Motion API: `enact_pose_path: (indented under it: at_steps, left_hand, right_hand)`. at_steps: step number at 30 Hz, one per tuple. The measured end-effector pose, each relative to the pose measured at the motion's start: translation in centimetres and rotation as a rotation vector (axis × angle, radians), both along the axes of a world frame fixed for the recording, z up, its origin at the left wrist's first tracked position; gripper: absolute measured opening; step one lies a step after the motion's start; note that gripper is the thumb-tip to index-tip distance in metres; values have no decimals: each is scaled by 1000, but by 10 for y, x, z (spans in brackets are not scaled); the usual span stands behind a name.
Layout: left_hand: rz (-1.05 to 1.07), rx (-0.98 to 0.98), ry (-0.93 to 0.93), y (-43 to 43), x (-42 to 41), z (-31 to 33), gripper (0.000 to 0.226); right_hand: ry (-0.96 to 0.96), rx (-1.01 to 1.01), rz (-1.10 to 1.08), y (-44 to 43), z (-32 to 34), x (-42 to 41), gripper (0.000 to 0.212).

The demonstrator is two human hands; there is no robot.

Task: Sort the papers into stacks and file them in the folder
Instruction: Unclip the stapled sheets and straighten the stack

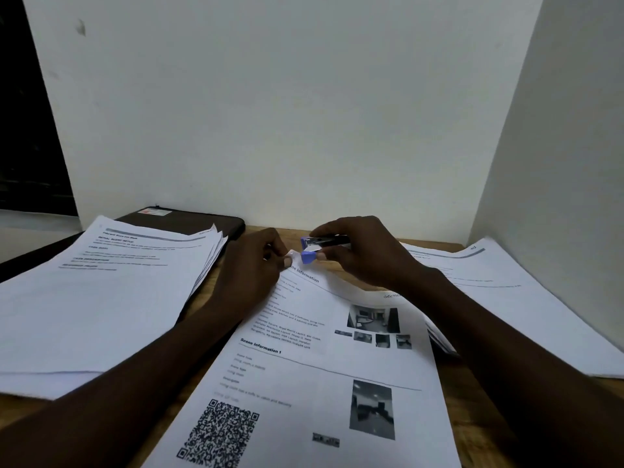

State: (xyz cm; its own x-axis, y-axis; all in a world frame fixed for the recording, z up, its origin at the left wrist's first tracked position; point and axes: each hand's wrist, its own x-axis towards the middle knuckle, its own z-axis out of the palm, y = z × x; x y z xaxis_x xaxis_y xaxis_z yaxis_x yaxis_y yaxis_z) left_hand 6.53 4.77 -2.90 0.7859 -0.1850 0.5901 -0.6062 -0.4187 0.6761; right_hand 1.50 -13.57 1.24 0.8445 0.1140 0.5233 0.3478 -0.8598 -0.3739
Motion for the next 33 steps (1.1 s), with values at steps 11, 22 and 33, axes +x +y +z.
enact_pose_path:
  at_steps: [11,22,33]
  left_hand:
    - [-28,40,-73,-1,-5,1,31]
    - [-28,5,30,0,-8,7,19]
    - [9,21,67,1,-6,7,16]
  right_hand:
    - [18,-173,3,12,-3,-5,31]
    - [-10,-192,-96,7,3,-8,25]
    - [11,-136,-16,2,1,-4,28]
